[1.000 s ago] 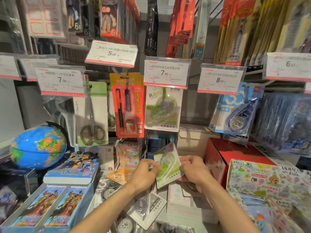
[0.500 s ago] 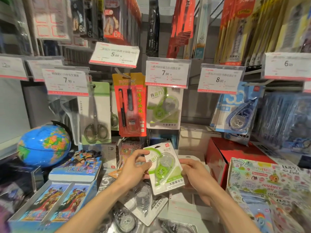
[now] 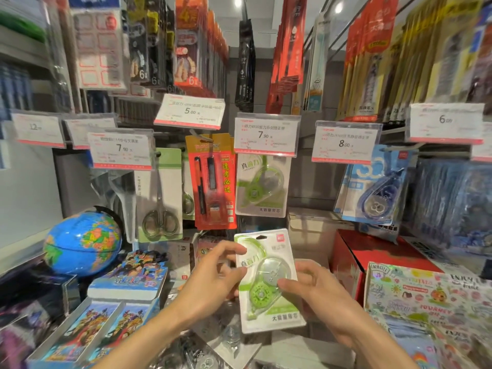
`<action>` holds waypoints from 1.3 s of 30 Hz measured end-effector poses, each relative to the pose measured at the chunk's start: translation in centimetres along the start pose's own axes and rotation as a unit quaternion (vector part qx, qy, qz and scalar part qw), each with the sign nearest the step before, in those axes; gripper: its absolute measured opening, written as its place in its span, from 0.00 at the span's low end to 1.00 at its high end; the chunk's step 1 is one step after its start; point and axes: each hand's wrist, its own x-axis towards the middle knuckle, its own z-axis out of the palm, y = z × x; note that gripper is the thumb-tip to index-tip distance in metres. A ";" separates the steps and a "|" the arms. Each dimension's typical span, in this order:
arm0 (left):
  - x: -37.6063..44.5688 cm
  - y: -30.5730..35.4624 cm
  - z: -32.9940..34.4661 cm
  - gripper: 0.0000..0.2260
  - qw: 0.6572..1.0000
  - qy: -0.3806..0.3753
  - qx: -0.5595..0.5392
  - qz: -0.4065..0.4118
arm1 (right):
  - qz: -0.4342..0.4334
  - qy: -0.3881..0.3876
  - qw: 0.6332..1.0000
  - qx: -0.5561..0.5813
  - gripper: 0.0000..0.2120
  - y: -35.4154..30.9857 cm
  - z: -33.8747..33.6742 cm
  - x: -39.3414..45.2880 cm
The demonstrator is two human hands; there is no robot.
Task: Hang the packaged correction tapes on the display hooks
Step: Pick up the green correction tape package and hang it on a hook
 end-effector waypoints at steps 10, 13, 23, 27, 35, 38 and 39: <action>3.0 8.2 -0.9 0.22 0.981 0.080 0.097 0.148 | -0.179 0.060 0.982 0.013 0.14 -5.7 -1.3 -0.8; 3.9 9.8 -1.3 0.26 0.978 0.111 0.089 0.155 | -0.206 0.077 0.975 0.021 0.16 -6.8 -1.3 -0.6; 5.2 13.4 -2.6 0.08 0.962 0.153 -0.165 0.157 | -0.249 0.093 0.964 0.022 0.16 -7.6 -0.6 -0.4; 5.0 13.7 -2.9 0.08 0.957 0.142 -0.181 0.177 | -0.260 0.093 0.961 0.020 0.18 -7.9 -0.2 0.1; 4.9 14.9 -3.2 0.08 0.949 0.157 -0.177 0.207 | -0.254 0.090 0.963 0.020 0.17 -9.3 0.8 1.7; 4.9 15.1 -3.3 0.09 0.950 0.161 -0.170 0.208 | -0.245 0.096 0.965 0.020 0.17 -9.6 0.9 2.0; 4.9 15.1 -3.4 0.09 0.950 0.161 -0.168 0.208 | -0.244 0.096 0.965 0.017 0.18 -9.7 1.0 2.1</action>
